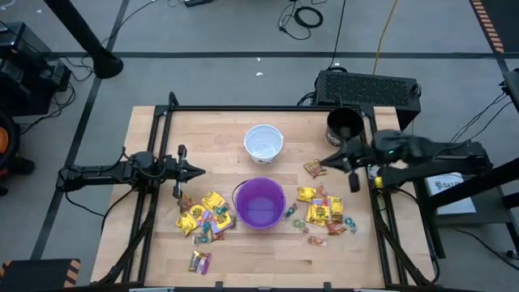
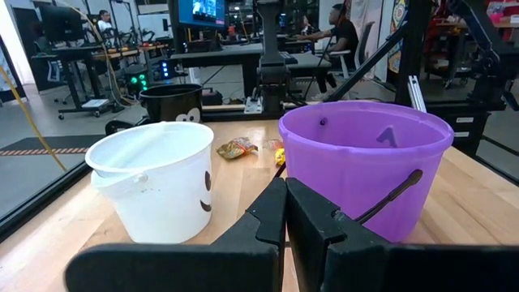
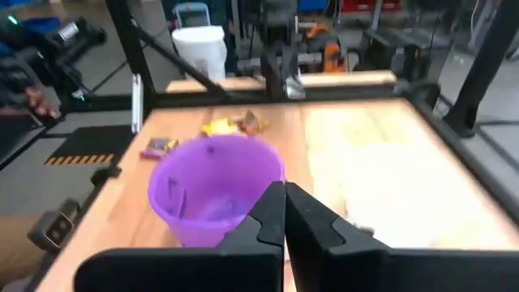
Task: Sort candy by brand, put in halloween buckets
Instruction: Put the gold candy into the black bucket
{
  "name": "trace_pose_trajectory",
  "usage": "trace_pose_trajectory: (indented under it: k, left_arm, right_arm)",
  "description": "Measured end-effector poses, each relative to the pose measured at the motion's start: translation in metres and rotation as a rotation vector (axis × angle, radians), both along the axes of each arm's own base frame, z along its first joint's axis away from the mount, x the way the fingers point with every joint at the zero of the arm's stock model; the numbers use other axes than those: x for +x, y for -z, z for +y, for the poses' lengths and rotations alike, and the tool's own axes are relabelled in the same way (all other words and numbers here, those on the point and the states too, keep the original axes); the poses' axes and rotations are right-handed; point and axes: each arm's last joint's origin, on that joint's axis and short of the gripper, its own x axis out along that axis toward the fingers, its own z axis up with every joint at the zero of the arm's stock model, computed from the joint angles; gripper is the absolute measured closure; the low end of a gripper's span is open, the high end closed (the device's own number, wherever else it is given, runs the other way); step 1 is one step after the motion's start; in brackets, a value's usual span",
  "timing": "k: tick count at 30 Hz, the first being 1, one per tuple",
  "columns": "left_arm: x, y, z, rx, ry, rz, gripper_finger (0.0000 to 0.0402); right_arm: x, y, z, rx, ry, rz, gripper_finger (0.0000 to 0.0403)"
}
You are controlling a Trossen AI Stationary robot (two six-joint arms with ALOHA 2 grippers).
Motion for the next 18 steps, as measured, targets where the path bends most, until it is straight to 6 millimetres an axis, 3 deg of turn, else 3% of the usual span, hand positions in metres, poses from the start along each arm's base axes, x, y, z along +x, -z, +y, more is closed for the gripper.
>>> trace_pose_trajectory:
  k: [6,11,13,18]
  left_arm:
    - [0.000,-0.001,0.000,0.001,0.000,-0.008,0.0386]
    - [0.000,-0.008,0.001,-0.099,-0.023,-0.074,0.0386]
    - [-0.002,-0.021,0.002,-0.133,-0.055,-0.136,0.0386]
    - [-0.011,-0.078,0.004,-0.200,-0.136,-0.210,0.0386]
  right_arm:
    - [0.008,0.052,0.000,0.031,0.027,0.082,0.0403]
    - [0.007,0.070,-0.004,0.014,0.141,0.132,0.0403]
    - [0.007,0.071,-0.004,0.032,0.157,0.131,0.0403]
    - [0.007,0.070,-0.004,0.050,0.162,0.125,0.0403]
